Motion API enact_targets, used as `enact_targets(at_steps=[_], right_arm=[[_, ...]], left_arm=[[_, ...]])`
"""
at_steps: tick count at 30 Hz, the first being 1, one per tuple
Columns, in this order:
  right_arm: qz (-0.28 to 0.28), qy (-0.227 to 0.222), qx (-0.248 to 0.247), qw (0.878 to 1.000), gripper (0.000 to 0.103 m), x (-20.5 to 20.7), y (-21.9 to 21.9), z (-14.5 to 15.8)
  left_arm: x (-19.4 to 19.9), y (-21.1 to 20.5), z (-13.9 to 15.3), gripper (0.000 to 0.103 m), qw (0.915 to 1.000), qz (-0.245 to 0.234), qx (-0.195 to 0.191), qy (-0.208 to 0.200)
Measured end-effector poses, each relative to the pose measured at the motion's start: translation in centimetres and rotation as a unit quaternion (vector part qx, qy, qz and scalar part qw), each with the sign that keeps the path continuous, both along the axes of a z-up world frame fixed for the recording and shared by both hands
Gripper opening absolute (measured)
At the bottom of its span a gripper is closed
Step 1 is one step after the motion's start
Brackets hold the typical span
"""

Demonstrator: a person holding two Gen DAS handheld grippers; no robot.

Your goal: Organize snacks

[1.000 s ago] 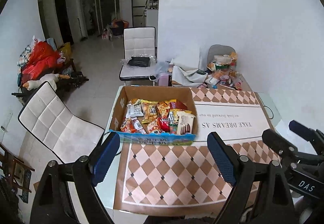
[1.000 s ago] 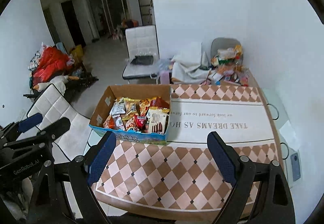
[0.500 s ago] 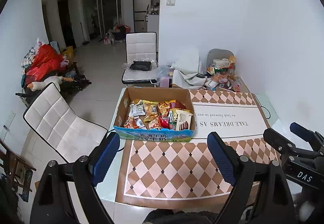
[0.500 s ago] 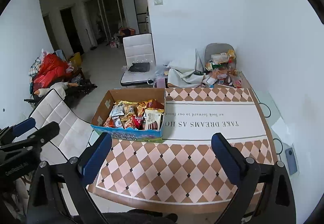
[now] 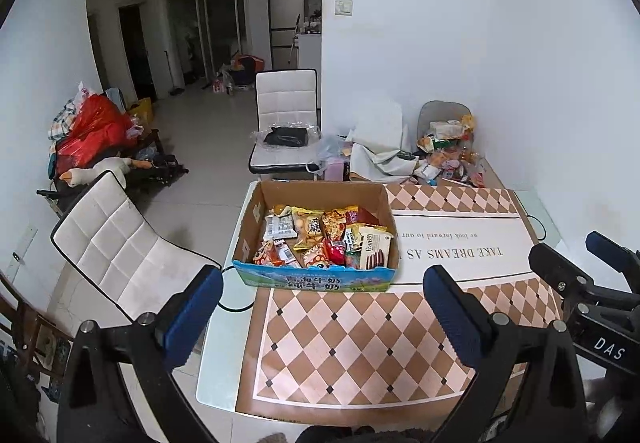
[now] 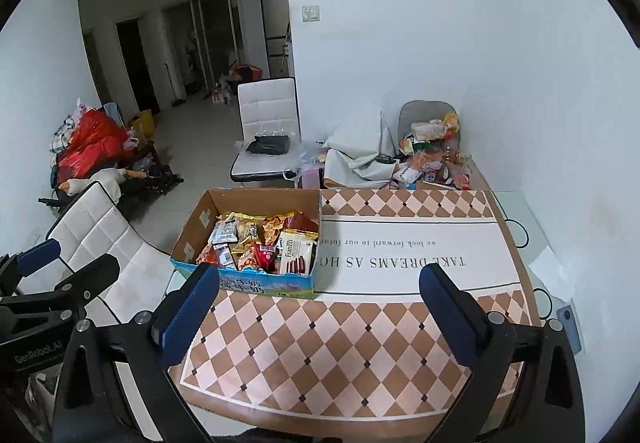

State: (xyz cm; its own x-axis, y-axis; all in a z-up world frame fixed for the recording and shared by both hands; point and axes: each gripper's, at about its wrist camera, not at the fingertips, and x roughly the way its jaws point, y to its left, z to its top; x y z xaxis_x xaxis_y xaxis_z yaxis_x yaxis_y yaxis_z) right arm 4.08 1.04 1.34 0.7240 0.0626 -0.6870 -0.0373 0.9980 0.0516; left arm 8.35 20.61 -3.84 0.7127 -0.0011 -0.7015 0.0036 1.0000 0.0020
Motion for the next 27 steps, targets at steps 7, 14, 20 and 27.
enact_targets(at_steps=[7,14,20,27], right_arm=[[-0.004,0.0,-0.002,1.0,0.102,1.3,0.2,-0.3],[-0.005,0.002,-0.003,1.0,0.102,2.2,0.5,-0.6],[-0.005,0.003,-0.002,1.0,0.102,2.2,0.4,-0.6],[-0.006,0.002,-0.002,1.0,0.102,2.3,0.5,-0.6]], left_arm=[[0.6,0.2,-0.2,0.102,1.0,0.001,-0.001,0.004],[0.7,0.5,-0.7,0.102,1.0,-0.001,-0.002,0.009],[0.9,0.7,-0.8,0.102,0.9999,-0.002,-0.003,0.011],[0.9,0.7,-0.7,0.102,1.0,-0.002,-0.002,0.01]])
